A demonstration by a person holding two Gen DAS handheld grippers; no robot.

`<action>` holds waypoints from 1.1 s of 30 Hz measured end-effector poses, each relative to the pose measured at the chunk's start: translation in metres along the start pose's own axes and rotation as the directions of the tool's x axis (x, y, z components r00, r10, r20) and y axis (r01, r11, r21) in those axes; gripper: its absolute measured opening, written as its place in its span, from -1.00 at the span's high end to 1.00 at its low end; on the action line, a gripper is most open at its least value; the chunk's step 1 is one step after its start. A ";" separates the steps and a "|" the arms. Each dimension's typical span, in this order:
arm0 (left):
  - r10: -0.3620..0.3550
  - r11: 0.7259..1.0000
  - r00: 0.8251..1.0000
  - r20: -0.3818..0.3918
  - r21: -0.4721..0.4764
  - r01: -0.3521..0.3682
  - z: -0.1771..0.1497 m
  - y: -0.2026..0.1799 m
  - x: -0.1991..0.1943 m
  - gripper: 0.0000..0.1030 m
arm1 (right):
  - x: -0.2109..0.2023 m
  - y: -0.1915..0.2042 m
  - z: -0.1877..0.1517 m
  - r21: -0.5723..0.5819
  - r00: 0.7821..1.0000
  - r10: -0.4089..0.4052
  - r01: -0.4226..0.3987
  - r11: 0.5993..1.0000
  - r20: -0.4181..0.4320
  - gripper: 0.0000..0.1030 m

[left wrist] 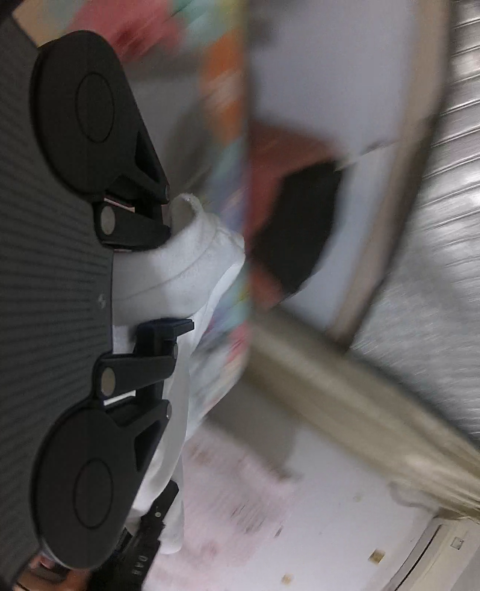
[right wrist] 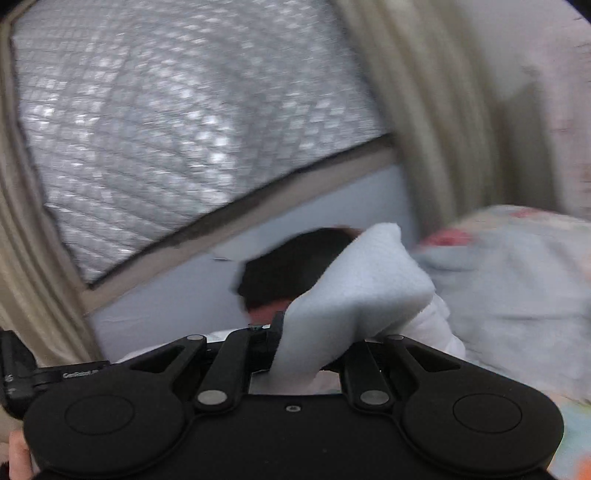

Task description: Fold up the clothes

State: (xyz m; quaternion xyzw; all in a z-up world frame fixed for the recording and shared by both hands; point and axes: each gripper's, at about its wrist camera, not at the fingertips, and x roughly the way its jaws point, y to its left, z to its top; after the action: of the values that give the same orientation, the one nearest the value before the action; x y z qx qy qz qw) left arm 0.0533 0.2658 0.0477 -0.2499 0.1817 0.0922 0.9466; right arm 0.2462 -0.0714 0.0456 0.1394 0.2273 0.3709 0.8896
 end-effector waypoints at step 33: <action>0.359 0.933 0.922 -0.146 0.081 -0.350 -0.111 0.072 0.023 0.29 | 0.115 -0.045 -0.138 0.101 0.887 -0.410 0.437 0.894 -0.212 -0.13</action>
State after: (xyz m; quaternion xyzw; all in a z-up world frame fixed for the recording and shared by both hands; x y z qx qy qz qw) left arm 0.0221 0.2731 -0.0830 -0.1939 0.3011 0.2367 0.9031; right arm 0.2740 -0.0082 -0.1262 0.1158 0.3605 0.1610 0.9115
